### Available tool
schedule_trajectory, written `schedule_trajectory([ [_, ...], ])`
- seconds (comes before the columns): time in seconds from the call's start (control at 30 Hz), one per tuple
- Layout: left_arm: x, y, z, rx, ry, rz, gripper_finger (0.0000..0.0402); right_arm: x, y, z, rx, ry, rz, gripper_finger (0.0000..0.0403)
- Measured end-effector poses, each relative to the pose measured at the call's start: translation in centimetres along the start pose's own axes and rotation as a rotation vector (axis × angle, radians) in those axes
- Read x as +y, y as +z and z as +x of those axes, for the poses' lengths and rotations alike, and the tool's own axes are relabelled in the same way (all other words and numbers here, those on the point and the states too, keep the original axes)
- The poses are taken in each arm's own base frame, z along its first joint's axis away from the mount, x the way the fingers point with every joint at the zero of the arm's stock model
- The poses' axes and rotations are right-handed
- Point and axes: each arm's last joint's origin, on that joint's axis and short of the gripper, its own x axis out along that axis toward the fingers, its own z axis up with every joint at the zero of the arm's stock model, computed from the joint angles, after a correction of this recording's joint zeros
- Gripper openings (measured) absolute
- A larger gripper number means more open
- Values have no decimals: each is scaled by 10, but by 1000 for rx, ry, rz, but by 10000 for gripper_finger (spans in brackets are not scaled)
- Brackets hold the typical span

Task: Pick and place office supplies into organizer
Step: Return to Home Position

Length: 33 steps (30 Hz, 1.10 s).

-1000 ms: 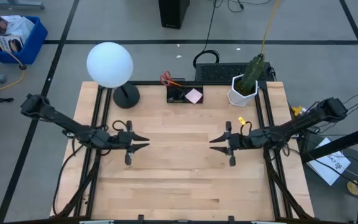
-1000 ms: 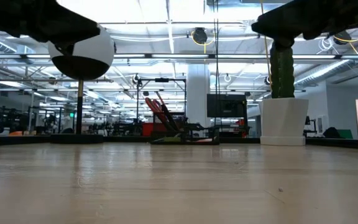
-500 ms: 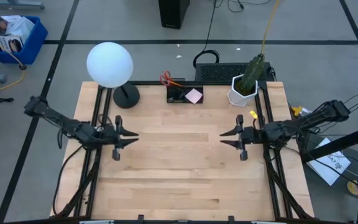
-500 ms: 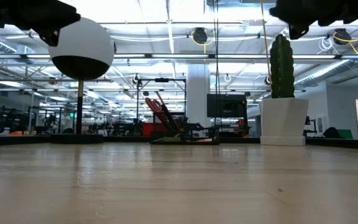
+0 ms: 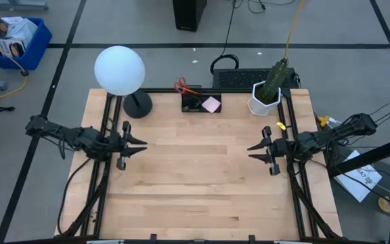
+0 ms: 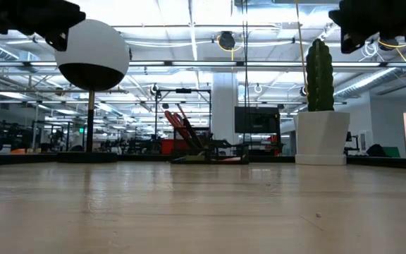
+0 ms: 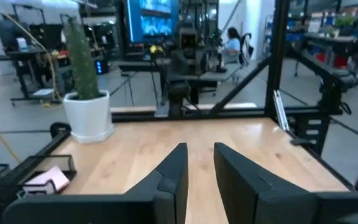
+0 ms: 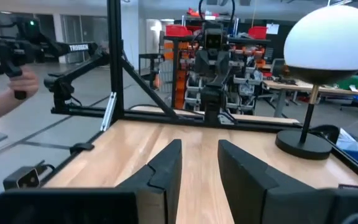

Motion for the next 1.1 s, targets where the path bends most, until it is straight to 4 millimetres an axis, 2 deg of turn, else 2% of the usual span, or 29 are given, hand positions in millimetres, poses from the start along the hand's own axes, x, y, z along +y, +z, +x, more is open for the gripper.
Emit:
schedule_trajectory([
  [0.23, 5, -3, -6, -9, 16, -1, 86, 0, -18, -5, 19, 21, -34, 99],
  [0.43, 8, -32, -9, -22, 60, -11, 86, 0, -19, -6, 20, 29, -26, 100],
  [0.63, 11, -42, -17, -63, 69, -25, 86, 0, -20, -6, 30, 31, -36, 98],
  [0.83, 13, -47, -20, -36, 81, -33, 86, -1, -20, -11, 26, 30, -57, 100],
  [1.1, 13, -47, -20, -35, 79, -34, 86, -1, -31, -16, 131, 46, -71, 100],
])
